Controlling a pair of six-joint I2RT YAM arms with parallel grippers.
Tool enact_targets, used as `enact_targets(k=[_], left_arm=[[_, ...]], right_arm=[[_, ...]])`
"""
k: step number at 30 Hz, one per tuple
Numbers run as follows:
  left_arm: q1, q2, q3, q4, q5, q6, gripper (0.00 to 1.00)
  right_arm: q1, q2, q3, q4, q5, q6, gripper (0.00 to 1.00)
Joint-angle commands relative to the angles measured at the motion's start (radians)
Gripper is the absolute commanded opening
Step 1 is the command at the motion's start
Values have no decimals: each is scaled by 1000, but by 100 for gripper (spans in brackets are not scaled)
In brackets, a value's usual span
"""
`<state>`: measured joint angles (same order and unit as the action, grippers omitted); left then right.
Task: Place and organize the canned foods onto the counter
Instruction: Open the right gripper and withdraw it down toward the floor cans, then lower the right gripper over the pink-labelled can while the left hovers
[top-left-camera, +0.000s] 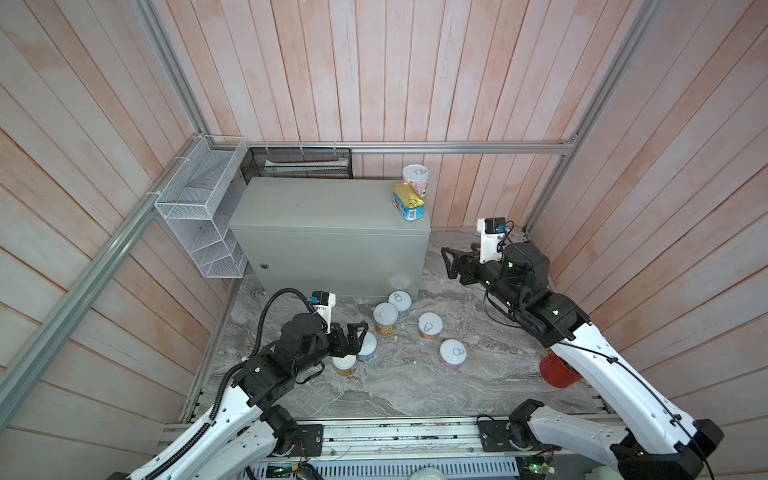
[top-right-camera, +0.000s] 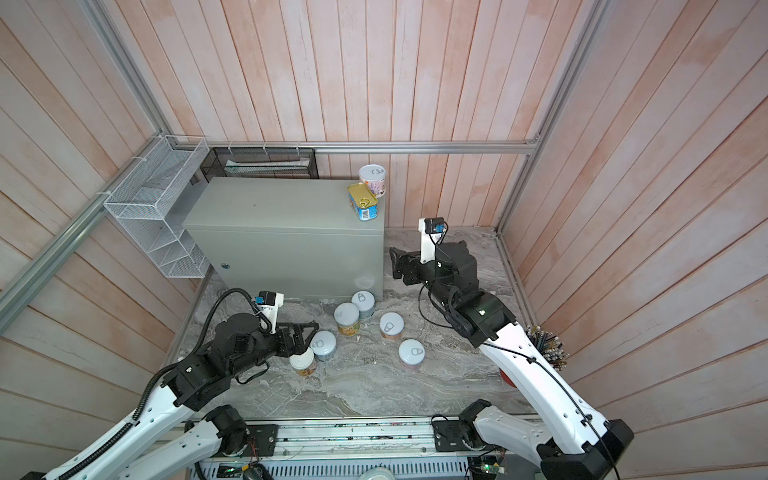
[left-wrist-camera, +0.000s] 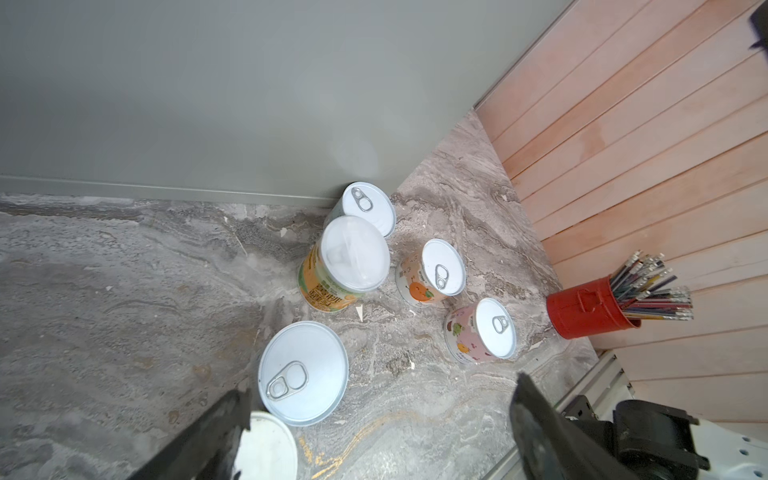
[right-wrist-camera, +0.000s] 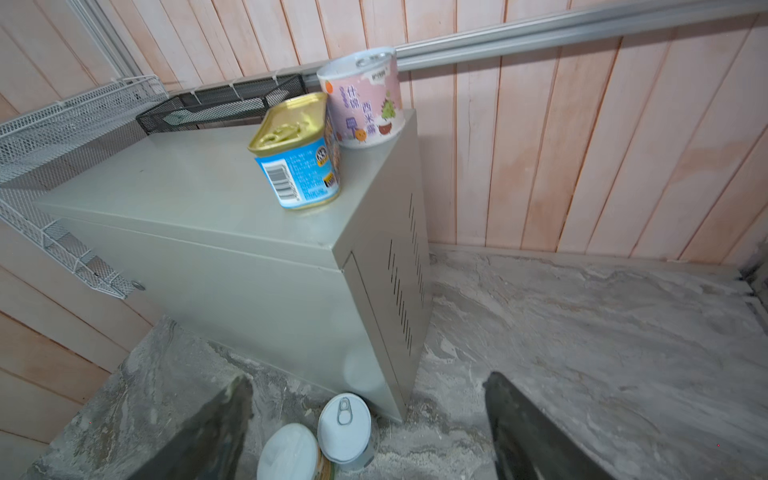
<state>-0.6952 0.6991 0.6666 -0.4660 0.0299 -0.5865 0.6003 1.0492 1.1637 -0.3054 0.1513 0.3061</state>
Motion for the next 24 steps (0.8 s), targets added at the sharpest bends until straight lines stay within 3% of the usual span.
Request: enact_targets(k=[1,8,15,24], left_arm=[[-32,5,-30,66,39,21,100],[-140,67,-11,127,-54,106,100],[-152,98,-36,268,-34,172,100],[-153,224,-57,515,-35,280,100]], right_arm=[[-5,-17,-34,-93,49,92,87],[-5,9,-99,-213,33,139,87],[-4,72,-117,-287,7,175,87],[11,47,-248,-280,3,237,86]])
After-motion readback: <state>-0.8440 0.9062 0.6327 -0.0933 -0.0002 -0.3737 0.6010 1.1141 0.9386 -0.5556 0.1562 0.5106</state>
